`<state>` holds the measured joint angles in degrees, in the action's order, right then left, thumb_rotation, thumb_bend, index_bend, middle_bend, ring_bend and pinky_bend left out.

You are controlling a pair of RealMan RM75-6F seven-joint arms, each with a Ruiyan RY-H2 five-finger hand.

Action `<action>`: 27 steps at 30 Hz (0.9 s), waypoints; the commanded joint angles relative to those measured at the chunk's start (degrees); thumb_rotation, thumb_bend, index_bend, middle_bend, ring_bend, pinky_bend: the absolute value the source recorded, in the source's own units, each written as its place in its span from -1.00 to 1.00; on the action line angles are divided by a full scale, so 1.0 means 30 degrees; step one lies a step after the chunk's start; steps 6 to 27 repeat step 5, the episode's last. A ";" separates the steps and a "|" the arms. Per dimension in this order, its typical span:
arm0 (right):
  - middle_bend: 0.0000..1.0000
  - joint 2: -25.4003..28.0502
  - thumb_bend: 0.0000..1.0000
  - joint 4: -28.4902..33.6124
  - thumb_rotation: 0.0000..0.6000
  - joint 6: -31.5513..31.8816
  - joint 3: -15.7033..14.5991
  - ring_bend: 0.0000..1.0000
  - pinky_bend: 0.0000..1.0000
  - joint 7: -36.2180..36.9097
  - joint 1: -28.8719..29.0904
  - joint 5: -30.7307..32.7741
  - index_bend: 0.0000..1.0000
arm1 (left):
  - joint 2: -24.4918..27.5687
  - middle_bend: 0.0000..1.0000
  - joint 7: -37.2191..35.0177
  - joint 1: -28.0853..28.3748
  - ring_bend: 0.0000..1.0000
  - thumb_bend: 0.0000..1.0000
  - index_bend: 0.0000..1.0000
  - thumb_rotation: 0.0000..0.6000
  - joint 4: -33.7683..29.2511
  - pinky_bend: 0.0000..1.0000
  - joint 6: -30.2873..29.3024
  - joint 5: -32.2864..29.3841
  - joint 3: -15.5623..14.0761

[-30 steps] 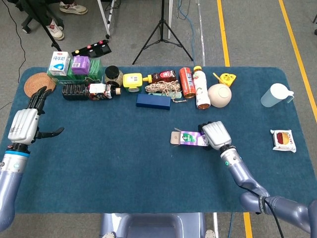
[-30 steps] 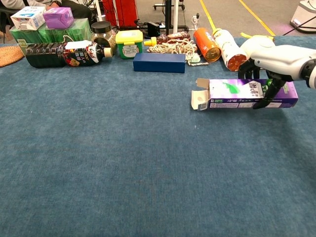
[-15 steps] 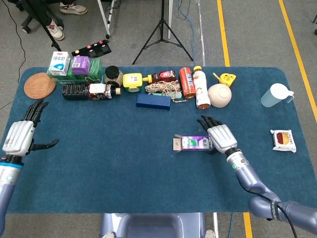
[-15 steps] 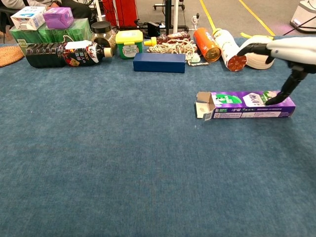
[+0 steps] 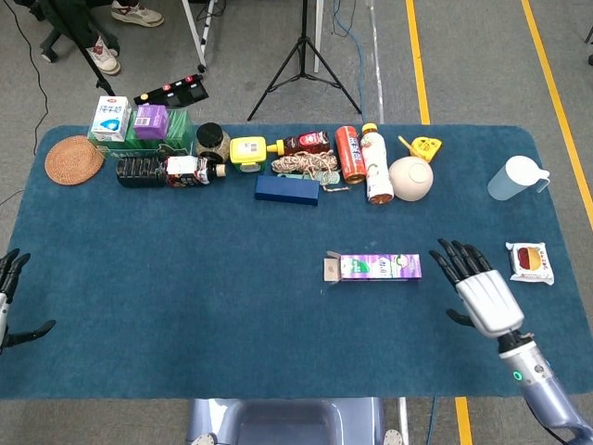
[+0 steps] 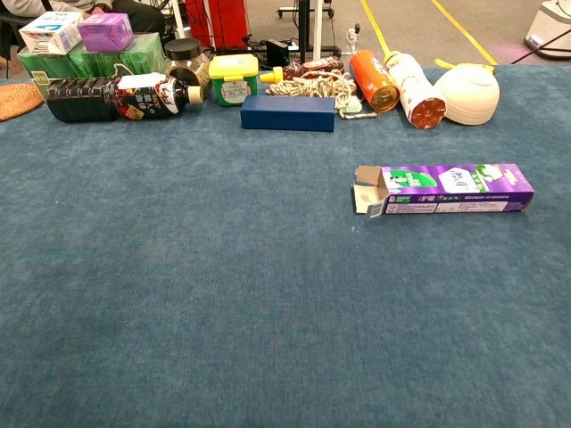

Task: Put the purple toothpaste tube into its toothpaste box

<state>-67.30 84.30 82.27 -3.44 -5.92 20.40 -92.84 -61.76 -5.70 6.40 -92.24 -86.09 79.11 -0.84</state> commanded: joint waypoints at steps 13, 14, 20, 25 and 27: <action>-1.00 -0.0771 -1.00 -0.1900 1.00 0.3639 -0.0212 -1.00 -0.79 0.0323 -0.2486 -0.1118 -0.99 | -0.0937 -1.00 -0.0279 -0.1488 -1.00 -0.96 -1.00 1.00 0.0872 -1.00 -0.2345 0.1262 -0.0028; -1.00 -0.0771 -1.00 -0.1900 1.00 0.3639 -0.0212 -1.00 -0.79 0.0323 -0.2486 -0.1118 -0.99 | -0.0937 -1.00 -0.0279 -0.1488 -1.00 -0.96 -1.00 1.00 0.0872 -1.00 -0.2345 0.1262 -0.0028; -1.00 -0.0771 -1.00 -0.1900 1.00 0.3639 -0.0212 -1.00 -0.79 0.0323 -0.2486 -0.1118 -0.99 | -0.0937 -1.00 -0.0279 -0.1488 -1.00 -0.96 -1.00 1.00 0.0872 -1.00 -0.2345 0.1262 -0.0028; -1.00 -0.0771 -1.00 -0.1900 1.00 0.3639 -0.0212 -1.00 -0.79 0.0323 -0.2486 -0.1118 -0.99 | -0.0937 -1.00 -0.0279 -0.1488 -1.00 -0.96 -1.00 1.00 0.0872 -1.00 -0.2345 0.1262 -0.0028; -1.00 -0.0771 -1.00 -0.1900 1.00 0.3639 -0.0212 -1.00 -0.79 0.0323 -0.2486 -0.1118 -0.99 | -0.0937 -1.00 -0.0279 -0.1488 -1.00 -0.96 -1.00 1.00 0.0872 -1.00 -0.2345 0.1262 -0.0028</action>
